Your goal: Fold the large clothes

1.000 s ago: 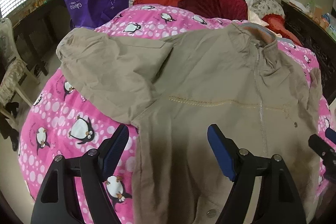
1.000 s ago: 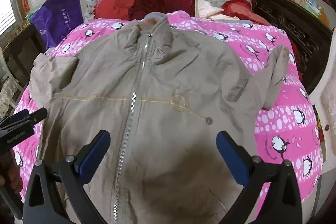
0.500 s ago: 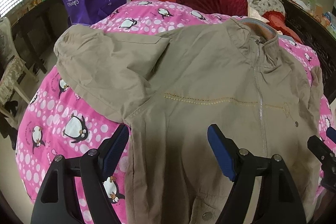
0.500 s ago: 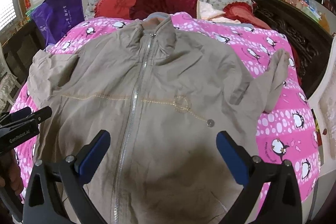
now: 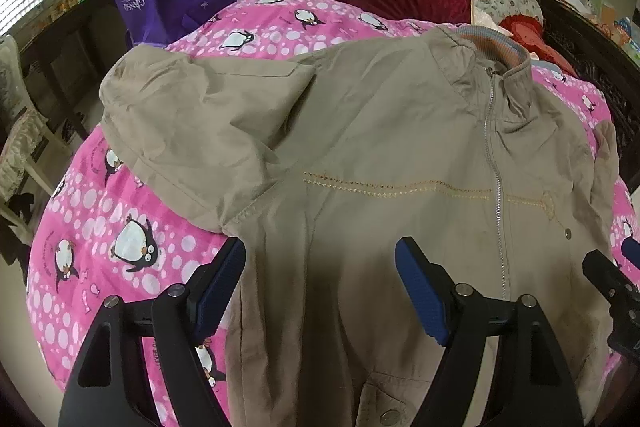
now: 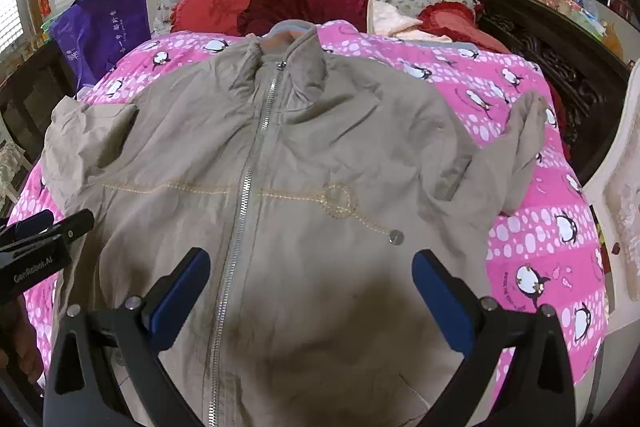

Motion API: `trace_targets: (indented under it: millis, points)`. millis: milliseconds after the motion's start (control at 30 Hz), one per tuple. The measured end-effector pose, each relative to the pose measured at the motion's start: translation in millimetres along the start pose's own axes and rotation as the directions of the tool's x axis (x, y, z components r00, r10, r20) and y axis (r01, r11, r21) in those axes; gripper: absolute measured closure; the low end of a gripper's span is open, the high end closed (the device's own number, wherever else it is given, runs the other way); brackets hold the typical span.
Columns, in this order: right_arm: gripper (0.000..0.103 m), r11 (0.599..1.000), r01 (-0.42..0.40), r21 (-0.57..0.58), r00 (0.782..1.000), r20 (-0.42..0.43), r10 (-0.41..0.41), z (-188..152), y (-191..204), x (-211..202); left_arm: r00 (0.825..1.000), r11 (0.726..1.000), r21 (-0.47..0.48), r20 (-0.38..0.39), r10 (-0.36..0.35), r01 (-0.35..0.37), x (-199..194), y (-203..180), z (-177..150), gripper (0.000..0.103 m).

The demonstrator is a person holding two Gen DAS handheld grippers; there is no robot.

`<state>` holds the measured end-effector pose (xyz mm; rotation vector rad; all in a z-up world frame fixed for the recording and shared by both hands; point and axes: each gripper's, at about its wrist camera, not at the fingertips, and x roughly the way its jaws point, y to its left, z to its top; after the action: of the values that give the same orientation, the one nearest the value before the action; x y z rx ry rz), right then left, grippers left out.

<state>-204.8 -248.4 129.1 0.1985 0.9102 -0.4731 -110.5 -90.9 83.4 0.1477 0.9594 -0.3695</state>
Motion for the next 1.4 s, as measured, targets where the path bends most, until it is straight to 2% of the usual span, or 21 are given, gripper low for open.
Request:
trace_targets:
  millis: [433, 600, 1400]
  points:
    - [0.001, 1.0, 0.018, 0.0, 1.0, -0.014, -0.018, 0, 2, 7, 1.0, 1.0, -0.001, -0.028, -0.001, 0.001, 9, -1, -1, 0.035]
    - [0.001, 1.0, 0.015, 0.009, 1.0, -0.008, -0.015, 0, 2, 9, 0.999, 1.0, -0.016, -0.047, -0.027, 0.026, 14, 0, -3, 0.035]
    - [0.001, 1.0, 0.009, 0.022, 0.999, -0.039, -0.008, 5, 12, 26, 0.999, 1.0, -0.003, -0.048, -0.003, 0.003, 24, 1, -1, 0.035]
